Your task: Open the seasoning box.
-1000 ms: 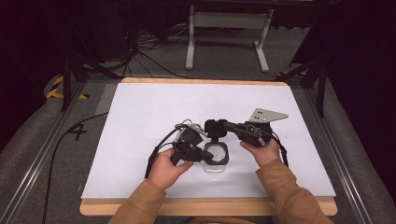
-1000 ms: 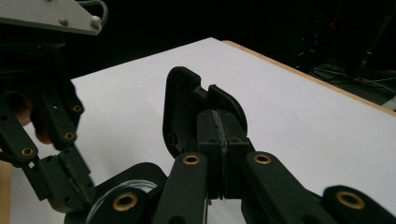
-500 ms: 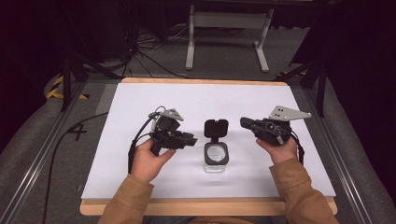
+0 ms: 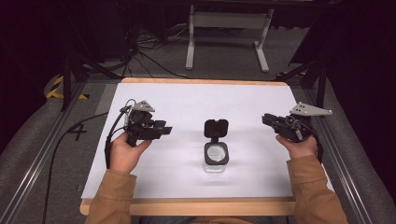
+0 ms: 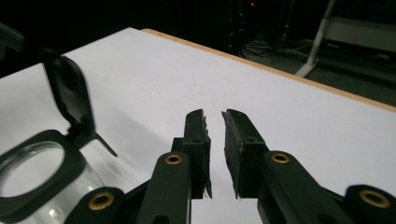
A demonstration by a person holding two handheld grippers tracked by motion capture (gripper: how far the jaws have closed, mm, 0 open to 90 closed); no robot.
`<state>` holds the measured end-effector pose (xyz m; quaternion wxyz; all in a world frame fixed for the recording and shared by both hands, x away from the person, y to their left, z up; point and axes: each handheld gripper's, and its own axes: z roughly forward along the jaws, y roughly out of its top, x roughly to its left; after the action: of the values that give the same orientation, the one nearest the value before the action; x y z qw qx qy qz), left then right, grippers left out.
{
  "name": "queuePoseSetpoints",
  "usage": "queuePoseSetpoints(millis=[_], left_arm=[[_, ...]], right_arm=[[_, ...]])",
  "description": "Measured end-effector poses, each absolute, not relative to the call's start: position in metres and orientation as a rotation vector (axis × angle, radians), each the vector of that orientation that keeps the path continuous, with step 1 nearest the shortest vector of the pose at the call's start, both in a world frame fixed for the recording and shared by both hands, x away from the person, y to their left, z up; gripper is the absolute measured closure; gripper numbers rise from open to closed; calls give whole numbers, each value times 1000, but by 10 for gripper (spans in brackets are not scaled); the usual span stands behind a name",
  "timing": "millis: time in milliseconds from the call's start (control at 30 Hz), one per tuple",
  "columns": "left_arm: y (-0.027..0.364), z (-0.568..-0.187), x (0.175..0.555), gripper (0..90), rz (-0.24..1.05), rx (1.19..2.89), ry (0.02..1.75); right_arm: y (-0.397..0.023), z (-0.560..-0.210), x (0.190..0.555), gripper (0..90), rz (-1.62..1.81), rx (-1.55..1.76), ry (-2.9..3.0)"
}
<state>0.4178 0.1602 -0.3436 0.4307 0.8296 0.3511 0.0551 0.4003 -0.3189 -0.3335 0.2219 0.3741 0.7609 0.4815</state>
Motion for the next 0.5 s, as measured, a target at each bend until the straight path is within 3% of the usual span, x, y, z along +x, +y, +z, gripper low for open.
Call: queuePoseSetpoints(millis=[500], left_arm=[[186, -388, 444, 545, 128, 2073, 978]], right_arm=[[-350, -376, 425, 658, 1190, 1211, 2146]])
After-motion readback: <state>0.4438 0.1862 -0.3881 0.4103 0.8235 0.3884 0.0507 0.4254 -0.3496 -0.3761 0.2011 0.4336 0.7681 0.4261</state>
